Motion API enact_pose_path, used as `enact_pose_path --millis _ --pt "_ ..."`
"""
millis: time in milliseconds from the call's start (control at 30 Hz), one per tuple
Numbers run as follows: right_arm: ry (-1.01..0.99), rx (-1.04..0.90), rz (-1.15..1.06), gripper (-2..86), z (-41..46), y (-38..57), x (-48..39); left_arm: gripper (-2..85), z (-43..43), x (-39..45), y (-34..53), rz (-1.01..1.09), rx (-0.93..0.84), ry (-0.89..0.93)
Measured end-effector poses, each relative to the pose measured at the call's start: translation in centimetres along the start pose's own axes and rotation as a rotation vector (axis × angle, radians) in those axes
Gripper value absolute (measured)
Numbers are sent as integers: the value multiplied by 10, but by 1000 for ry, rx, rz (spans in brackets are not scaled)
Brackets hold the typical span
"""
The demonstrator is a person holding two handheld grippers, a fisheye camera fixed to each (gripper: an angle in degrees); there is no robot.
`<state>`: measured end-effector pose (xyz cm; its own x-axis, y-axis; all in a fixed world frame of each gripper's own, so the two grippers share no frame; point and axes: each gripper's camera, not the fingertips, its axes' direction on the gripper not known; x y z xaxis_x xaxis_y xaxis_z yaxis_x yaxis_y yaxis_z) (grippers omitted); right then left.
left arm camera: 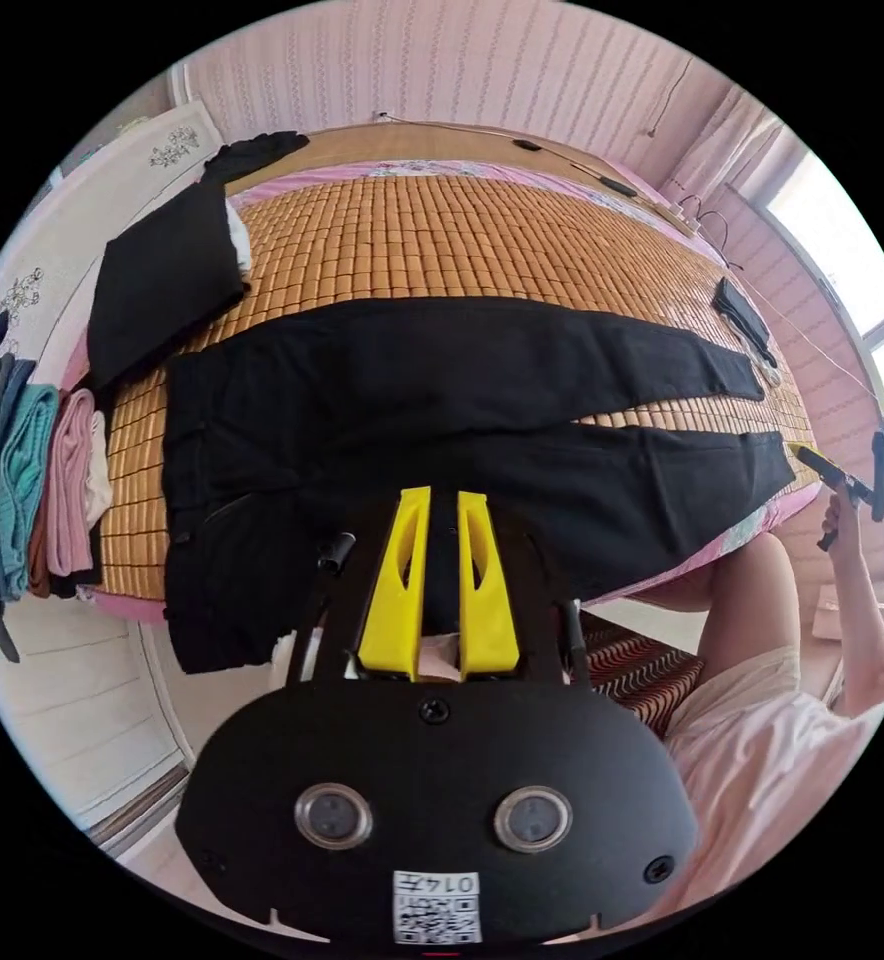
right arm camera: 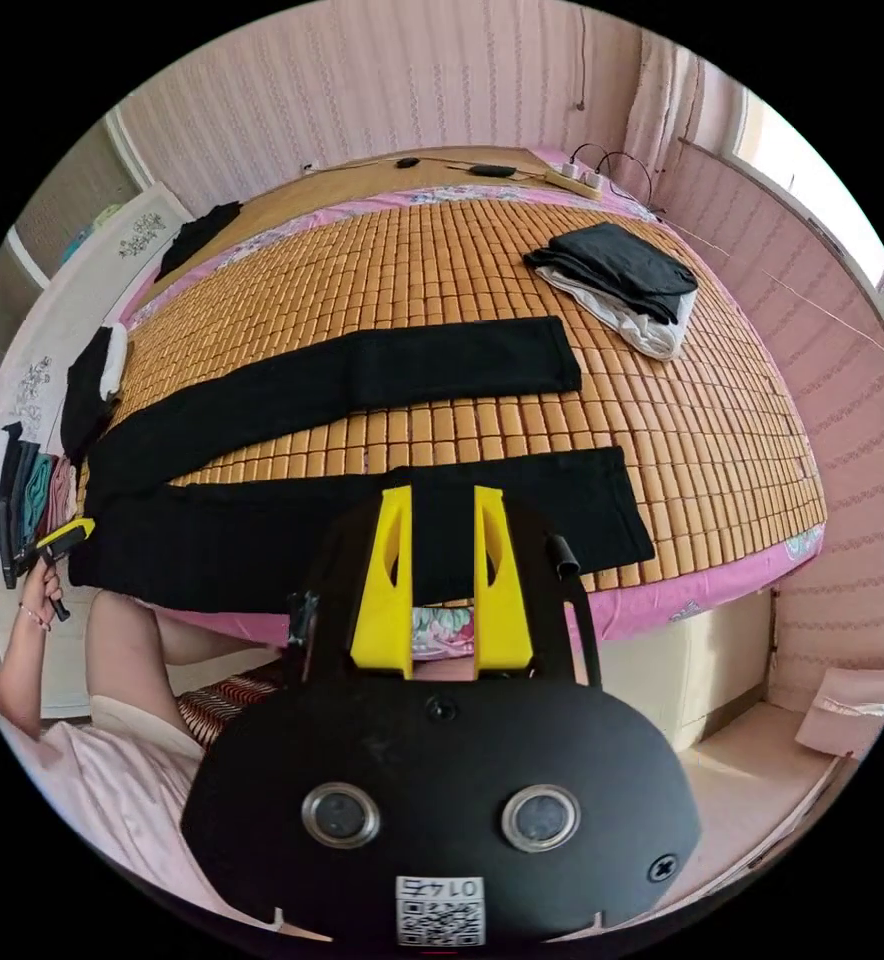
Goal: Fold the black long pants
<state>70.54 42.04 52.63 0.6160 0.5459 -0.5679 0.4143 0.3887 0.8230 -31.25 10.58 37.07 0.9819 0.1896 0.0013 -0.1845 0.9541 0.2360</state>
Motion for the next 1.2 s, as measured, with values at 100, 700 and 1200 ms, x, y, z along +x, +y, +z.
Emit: enact_pose_path --millis 100,700,1200 --pt "-45 -29 49 96 8 27 10 71 -16 -34 39 -69 15 -81" --pt "-100 -111 425 115 43 49 98 120 -19 -205 181 -615 44 3" --pt "-101 -103 686 62 77 62 113 126 10 -276 209 -728 -7 234"
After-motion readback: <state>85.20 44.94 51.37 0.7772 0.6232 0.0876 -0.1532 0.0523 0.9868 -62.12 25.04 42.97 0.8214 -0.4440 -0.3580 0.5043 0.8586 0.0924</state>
